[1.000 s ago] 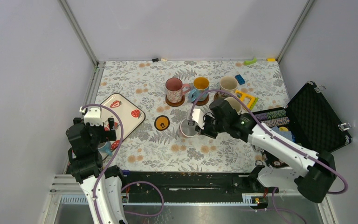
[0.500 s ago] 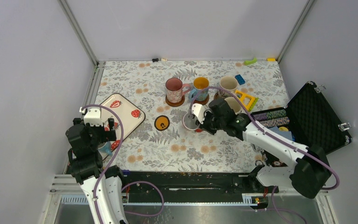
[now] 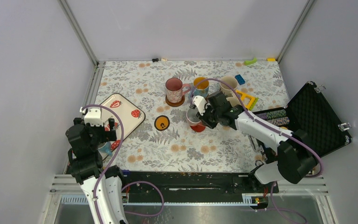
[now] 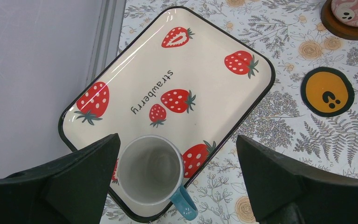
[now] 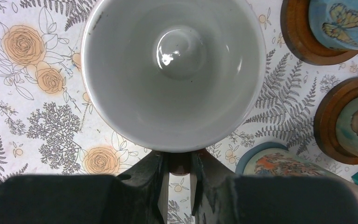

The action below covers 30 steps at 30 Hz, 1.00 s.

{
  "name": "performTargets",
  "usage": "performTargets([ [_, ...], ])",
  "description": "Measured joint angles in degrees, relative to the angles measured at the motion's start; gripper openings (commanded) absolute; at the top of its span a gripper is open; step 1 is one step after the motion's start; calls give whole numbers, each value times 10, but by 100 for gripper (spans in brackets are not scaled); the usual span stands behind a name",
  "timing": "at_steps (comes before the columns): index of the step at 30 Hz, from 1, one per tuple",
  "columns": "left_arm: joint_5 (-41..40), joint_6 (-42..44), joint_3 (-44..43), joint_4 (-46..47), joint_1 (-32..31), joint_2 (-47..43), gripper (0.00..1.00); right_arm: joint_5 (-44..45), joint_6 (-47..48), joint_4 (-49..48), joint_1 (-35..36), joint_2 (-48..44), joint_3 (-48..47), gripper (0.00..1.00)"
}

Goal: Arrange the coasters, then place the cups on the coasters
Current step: Place the cup on the coaster.

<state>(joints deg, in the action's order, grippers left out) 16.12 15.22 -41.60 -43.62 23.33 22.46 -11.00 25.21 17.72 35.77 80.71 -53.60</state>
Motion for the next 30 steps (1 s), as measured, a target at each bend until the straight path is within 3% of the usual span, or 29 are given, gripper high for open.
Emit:
performTargets([
  [17, 2, 0, 0, 0, 0, 0, 99, 40, -11, 64, -14, 89, -64, 0],
  [30, 2, 0, 0, 0, 0, -1, 99, 33, -11, 103, -17, 97, -84, 0],
])
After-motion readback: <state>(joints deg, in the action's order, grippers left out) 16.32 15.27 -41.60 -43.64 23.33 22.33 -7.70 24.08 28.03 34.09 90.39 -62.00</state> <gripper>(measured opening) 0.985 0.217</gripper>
